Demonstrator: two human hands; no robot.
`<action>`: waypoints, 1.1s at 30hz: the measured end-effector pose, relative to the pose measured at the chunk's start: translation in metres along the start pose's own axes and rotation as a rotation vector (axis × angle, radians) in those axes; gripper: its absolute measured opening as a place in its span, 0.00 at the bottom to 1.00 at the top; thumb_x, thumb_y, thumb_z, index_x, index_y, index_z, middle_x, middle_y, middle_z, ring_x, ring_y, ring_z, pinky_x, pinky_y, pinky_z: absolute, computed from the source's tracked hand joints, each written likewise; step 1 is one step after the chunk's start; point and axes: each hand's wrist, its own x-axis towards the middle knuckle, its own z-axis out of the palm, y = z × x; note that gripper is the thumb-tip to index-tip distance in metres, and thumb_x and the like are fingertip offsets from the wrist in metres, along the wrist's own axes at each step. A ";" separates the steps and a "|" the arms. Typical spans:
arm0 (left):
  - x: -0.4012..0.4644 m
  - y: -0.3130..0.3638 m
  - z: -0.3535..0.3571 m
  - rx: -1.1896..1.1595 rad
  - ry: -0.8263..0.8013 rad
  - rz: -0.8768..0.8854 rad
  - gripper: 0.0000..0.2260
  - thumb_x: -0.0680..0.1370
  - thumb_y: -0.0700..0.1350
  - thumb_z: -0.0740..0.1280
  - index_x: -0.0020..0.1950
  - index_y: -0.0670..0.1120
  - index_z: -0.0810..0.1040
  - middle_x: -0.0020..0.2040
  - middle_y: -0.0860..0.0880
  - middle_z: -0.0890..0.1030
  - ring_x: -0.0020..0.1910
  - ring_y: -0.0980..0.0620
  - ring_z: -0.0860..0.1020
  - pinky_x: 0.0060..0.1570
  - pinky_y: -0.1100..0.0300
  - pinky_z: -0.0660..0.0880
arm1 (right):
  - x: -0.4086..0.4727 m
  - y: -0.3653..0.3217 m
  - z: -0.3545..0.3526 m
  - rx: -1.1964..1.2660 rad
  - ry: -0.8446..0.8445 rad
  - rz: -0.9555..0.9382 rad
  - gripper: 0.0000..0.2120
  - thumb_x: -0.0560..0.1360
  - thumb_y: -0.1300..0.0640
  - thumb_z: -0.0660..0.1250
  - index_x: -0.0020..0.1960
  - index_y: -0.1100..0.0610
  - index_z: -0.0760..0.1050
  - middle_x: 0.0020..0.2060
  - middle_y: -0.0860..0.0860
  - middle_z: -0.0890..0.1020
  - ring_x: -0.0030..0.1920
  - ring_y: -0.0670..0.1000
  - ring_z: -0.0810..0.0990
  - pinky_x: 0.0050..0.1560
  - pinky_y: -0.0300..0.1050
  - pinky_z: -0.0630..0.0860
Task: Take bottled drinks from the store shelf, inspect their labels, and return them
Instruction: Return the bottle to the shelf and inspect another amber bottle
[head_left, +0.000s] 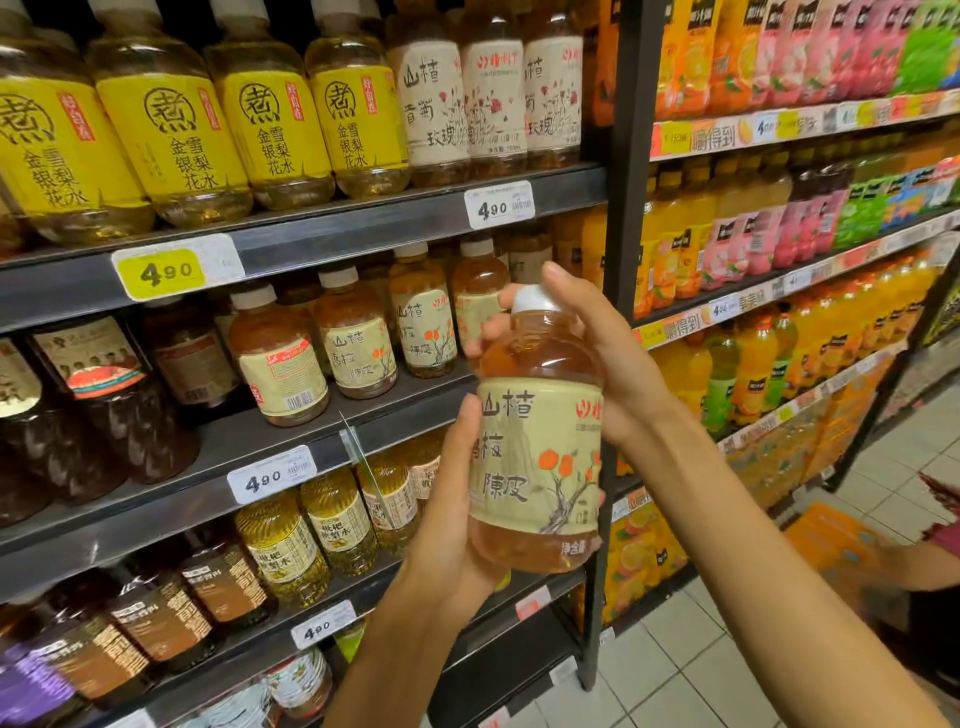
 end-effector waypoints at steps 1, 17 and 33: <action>0.000 0.001 0.000 0.016 -0.003 0.005 0.32 0.72 0.67 0.58 0.70 0.49 0.71 0.62 0.40 0.79 0.57 0.40 0.80 0.51 0.41 0.78 | 0.000 0.000 -0.001 -0.002 0.011 -0.015 0.15 0.77 0.48 0.60 0.50 0.60 0.76 0.40 0.55 0.84 0.46 0.56 0.83 0.49 0.48 0.79; -0.005 0.006 0.008 -0.214 -0.074 -0.053 0.33 0.66 0.63 0.69 0.62 0.40 0.78 0.55 0.34 0.80 0.48 0.37 0.81 0.41 0.44 0.80 | -0.004 0.004 -0.009 0.114 0.101 0.224 0.22 0.74 0.45 0.63 0.59 0.61 0.76 0.50 0.57 0.80 0.57 0.57 0.78 0.62 0.51 0.73; -0.004 0.001 0.002 -0.187 -0.003 -0.094 0.49 0.55 0.57 0.82 0.70 0.41 0.68 0.62 0.31 0.75 0.57 0.32 0.77 0.47 0.41 0.80 | -0.002 -0.003 -0.009 -0.060 0.277 0.175 0.19 0.73 0.45 0.68 0.55 0.58 0.77 0.45 0.56 0.82 0.49 0.55 0.82 0.51 0.49 0.81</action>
